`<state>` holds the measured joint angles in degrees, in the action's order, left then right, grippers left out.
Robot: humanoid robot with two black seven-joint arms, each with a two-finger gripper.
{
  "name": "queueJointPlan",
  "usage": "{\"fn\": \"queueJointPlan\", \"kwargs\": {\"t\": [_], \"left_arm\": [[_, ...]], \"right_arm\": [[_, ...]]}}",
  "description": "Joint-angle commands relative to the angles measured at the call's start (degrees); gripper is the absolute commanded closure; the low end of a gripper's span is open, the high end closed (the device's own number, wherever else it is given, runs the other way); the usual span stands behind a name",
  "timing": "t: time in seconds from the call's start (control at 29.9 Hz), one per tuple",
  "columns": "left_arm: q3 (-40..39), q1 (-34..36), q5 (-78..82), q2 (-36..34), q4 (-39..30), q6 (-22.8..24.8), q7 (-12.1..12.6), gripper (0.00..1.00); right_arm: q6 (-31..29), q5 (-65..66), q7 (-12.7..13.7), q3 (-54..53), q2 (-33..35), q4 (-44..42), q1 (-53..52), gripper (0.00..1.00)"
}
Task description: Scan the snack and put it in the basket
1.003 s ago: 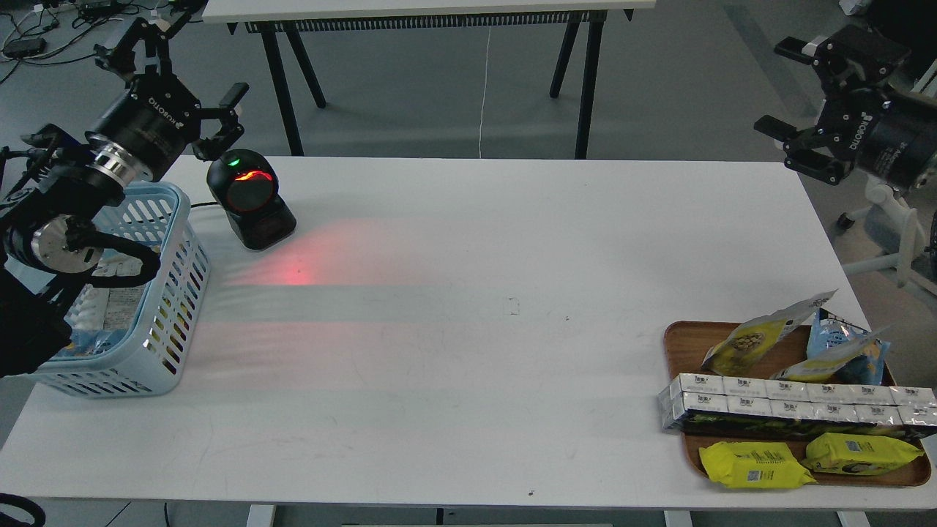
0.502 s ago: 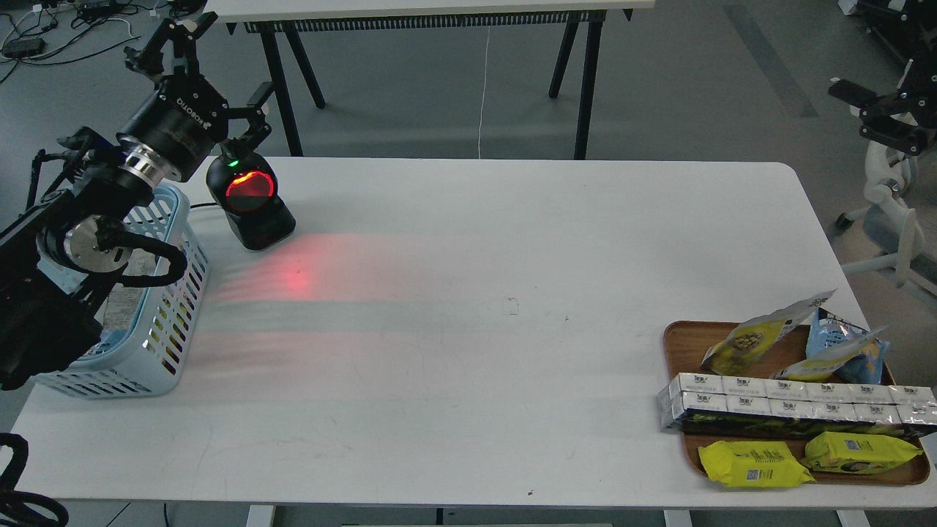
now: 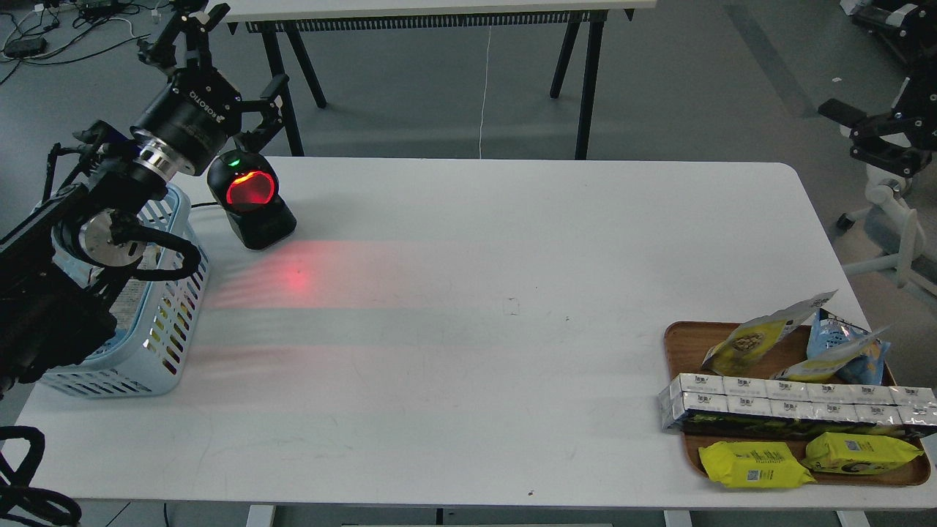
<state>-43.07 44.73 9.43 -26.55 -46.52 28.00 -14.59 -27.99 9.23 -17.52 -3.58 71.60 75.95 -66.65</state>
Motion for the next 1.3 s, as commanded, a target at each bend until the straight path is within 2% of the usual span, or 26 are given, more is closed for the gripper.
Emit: {"fn": "queueJointPlan", "kwargs": {"t": [0.0,0.2,0.47,0.74,1.0,1.14,1.27], "left_arm": [[0.01,0.27,0.15,2.02,-0.33,0.0,0.09,0.0],[0.36,1.15,0.68,2.82,-0.5,0.0,0.53,0.0],[0.71,1.77,0.77,0.19,-0.5,0.0,0.71,0.0],[0.8,1.5,0.77,-0.26,-0.5,0.0,0.71,0.0],[0.89,1.24,0.77,-0.08,-0.42,0.0,0.71,0.0],[0.97,1.06,0.77,0.01,-0.41,0.0,0.62,0.0],[1.15,0.89,0.77,0.01,-0.24,0.0,0.71,0.0]], "right_arm": [[-0.01,5.6,0.12,0.59,2.22,1.3,-0.15,0.0],[-0.01,18.0,0.12,1.82,4.24,6.13,-0.15,0.0],[-0.01,37.86,0.12,1.82,12.23,13.42,-0.15,0.0],[-0.01,55.79,0.12,1.65,17.43,18.7,-0.15,0.0],[-0.01,73.55,0.12,1.21,16.99,20.64,-0.24,0.0],[-0.01,73.48,0.12,1.03,14.54,19.15,-0.41,0.0],[-0.01,66.64,0.56,0.95,9.71,11.7,-1.82,0.0]]}}
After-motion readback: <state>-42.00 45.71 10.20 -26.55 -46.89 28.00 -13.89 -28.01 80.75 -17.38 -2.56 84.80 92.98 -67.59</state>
